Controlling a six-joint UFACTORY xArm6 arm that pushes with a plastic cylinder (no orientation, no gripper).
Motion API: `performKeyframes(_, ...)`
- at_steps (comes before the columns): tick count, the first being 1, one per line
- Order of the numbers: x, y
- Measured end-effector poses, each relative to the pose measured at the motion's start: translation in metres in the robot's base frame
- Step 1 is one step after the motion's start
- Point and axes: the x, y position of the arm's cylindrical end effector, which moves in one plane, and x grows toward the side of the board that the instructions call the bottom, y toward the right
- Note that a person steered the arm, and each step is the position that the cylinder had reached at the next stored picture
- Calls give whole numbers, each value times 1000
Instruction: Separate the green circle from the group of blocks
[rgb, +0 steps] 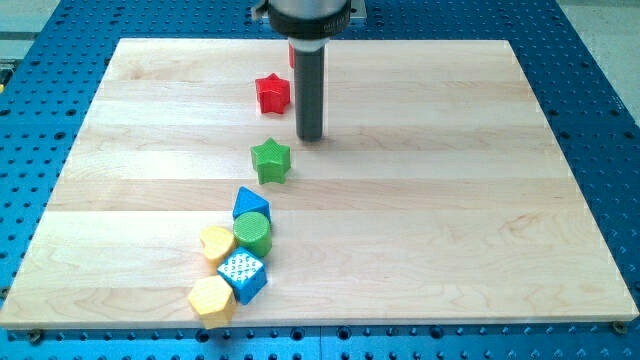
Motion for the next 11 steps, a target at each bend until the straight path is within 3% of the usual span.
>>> performKeyframes(1,-43,-43)
performKeyframes(2,-115,-40)
performKeyframes(3,-91,-41)
performKeyframes(5,5,49)
performKeyframes(6,120,60)
performKeyframes(7,175,5)
performKeyframes(9,146,-90)
performKeyframes(10,105,-135)
performKeyframes(11,127,-155)
